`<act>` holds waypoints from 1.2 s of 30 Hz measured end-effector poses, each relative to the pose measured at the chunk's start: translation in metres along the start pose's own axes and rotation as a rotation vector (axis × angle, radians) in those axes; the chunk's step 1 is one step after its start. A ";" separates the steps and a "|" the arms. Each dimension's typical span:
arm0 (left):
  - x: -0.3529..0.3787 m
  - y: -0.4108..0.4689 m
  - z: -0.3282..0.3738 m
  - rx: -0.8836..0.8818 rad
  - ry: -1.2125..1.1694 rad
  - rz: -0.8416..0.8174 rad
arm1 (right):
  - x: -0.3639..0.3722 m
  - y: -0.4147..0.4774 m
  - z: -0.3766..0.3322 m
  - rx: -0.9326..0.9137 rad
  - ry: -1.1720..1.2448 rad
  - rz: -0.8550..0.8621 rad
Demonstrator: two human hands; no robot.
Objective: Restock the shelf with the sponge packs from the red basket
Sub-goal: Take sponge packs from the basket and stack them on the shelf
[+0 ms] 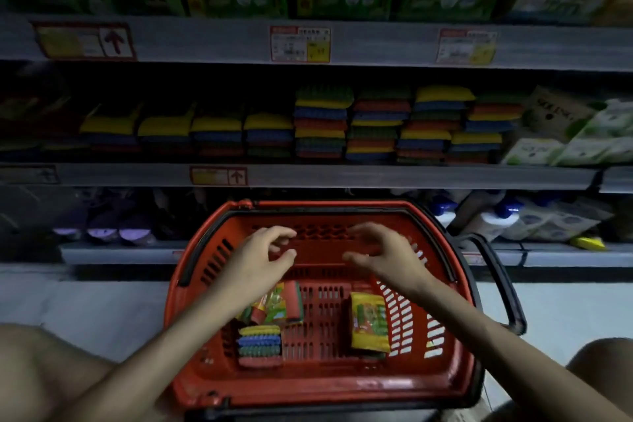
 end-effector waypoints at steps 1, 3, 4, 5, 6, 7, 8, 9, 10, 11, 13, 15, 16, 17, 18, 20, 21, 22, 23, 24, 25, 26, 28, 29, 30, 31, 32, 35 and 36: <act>0.003 0.001 -0.013 -0.013 0.104 0.001 | 0.015 -0.002 0.013 0.028 -0.093 -0.092; 0.009 0.000 -0.035 -0.056 0.306 -0.014 | 0.046 -0.007 0.046 0.082 -0.291 -0.287; 0.013 0.000 -0.046 -0.080 0.398 -0.035 | 0.061 -0.010 0.065 0.119 -0.364 -0.381; 0.018 0.000 -0.057 -0.111 0.481 -0.068 | 0.072 -0.015 0.080 0.165 -0.421 -0.459; 0.024 0.000 -0.067 -0.149 0.550 -0.104 | 0.081 -0.017 0.097 0.214 -0.451 -0.495; 0.031 0.000 -0.077 -0.191 0.606 -0.142 | 0.088 -0.019 0.112 0.292 -0.454 -0.502; 0.037 0.002 -0.086 -0.231 0.647 -0.179 | 0.093 -0.019 0.118 0.345 -0.444 -0.506; 0.043 0.003 -0.093 -0.271 0.665 -0.213 | 0.098 -0.018 0.125 0.399 -0.419 -0.500; 0.048 0.003 -0.097 -0.307 0.658 -0.236 | 0.103 -0.016 0.133 0.441 -0.391 -0.479; 0.051 0.004 -0.101 -0.336 0.643 -0.241 | 0.108 -0.013 0.142 0.489 -0.387 -0.473; 0.056 0.007 -0.108 -0.380 0.631 -0.220 | 0.122 -0.005 0.169 0.533 -0.341 -0.455; 0.056 0.012 -0.117 -0.416 0.651 -0.204 | 0.135 0.002 0.187 0.580 -0.338 -0.470; 0.055 0.014 -0.122 -0.427 0.668 -0.206 | 0.144 0.006 0.197 0.595 -0.330 -0.479; 0.056 0.016 -0.126 -0.429 0.690 -0.211 | 0.149 0.006 0.194 0.620 -0.316 -0.480; 0.058 0.018 -0.129 -0.428 0.717 -0.224 | 0.149 0.005 0.178 0.654 -0.300 -0.466; 0.064 0.020 -0.133 -0.438 0.758 -0.273 | 0.157 0.006 0.175 0.720 -0.310 -0.413; 0.068 0.021 -0.135 -0.448 0.760 -0.292 | 0.159 0.006 0.174 0.731 -0.320 -0.385; 0.072 0.022 -0.137 -0.456 0.757 -0.298 | 0.161 0.007 0.176 0.729 -0.326 -0.362; 0.074 0.023 -0.138 -0.458 0.754 -0.287 | 0.162 0.009 0.175 0.714 -0.325 -0.353; 0.075 0.025 -0.138 -0.462 0.745 -0.270 | 0.163 0.010 0.176 0.697 -0.312 -0.356; 0.075 0.027 -0.138 -0.477 0.723 -0.255 | 0.162 0.010 0.173 0.679 -0.300 -0.367; 0.075 0.029 -0.139 -0.502 0.680 -0.241 | 0.160 0.011 0.168 0.661 -0.290 -0.369; 0.074 0.032 -0.140 -0.568 0.556 -0.216 | 0.156 0.014 0.157 0.616 -0.293 -0.351; 0.072 0.033 -0.138 -0.596 0.490 -0.205 | 0.153 0.016 0.147 0.582 -0.289 -0.338; 0.071 0.034 -0.136 -0.617 0.423 -0.194 | 0.150 0.019 0.139 0.545 -0.277 -0.321; 0.070 0.034 -0.133 -0.636 0.356 -0.186 | 0.145 0.021 0.127 0.520 -0.248 -0.315; 0.070 0.034 -0.129 -0.647 0.283 -0.179 | 0.142 0.024 0.123 0.499 -0.187 -0.309; 0.065 0.030 -0.115 -0.674 0.024 -0.158 | 0.114 0.029 0.096 0.476 -0.008 -0.325; 0.063 0.027 -0.108 -0.668 -0.075 -0.169 | 0.103 0.028 0.085 0.470 0.056 -0.318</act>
Point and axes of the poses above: each hand's wrist, its own y-axis towards the middle knuckle, its own x-axis out of the palm, z = x × y, the point moved 6 cm from there along y, towards the middle knuckle, and after that the axes turned 1 degree about -x, right-handed, at the moved point
